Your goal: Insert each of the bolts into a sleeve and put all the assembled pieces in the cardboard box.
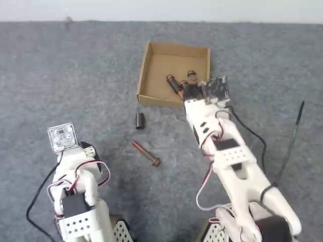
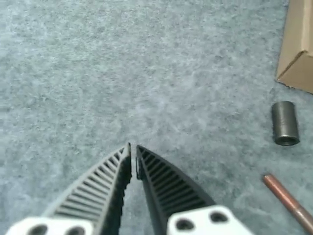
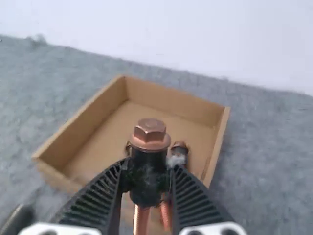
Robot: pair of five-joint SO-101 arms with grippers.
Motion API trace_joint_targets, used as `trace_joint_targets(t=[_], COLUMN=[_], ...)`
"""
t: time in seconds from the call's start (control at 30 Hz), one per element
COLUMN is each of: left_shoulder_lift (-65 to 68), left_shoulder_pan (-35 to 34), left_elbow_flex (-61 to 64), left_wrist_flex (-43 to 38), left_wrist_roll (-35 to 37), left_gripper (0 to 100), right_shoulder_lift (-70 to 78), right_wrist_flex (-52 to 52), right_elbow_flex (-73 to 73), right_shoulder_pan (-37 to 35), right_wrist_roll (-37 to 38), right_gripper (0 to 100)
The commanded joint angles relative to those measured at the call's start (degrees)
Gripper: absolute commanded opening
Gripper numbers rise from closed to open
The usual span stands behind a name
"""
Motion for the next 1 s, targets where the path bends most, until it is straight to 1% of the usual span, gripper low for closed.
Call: trace_joint_targets(t=[0.0,0.07,0.13,0.23,0.37,0.8,0.97], left_shoulder_lift=[-1.05,-1.05,-1.05,-1.05,-1.05,-1.05,-1.05], left_shoulder_pan=[-1.49,-2.55,-3.52,-3.96,-3.96,-3.96,-3.96], left_elbow_flex=[-0.57,-0.57,-0.57,-0.57,-0.57,-0.57,-0.57], left_wrist_flex=[0.44,0.44,0.44,0.44,0.44,0.44,0.44], left_wrist_roll=[-0.44,-0.44,-0.53,-0.53,-0.53,-0.53,-0.53], left_gripper=[1,1,1,1,1,1,1], right_shoulder_lift=[5.49,10.68,15.52,21.67,27.12,38.55,40.04], right_wrist_flex=[0.22,0.57,4.09,9.80,12.00,12.00,12.00], right_elbow_flex=[-11.16,-15.91,-20.66,-27.52,-33.49,-39.47,-40.09], right_shoulder_pan=[3.65,5.14,6.11,6.37,6.37,6.37,6.29], right_wrist_roll=[0.53,0.53,0.53,0.53,0.26,0.44,0.44], right_gripper=[0.9,0.9,0.9,0.9,0.9,1.0,2.0])
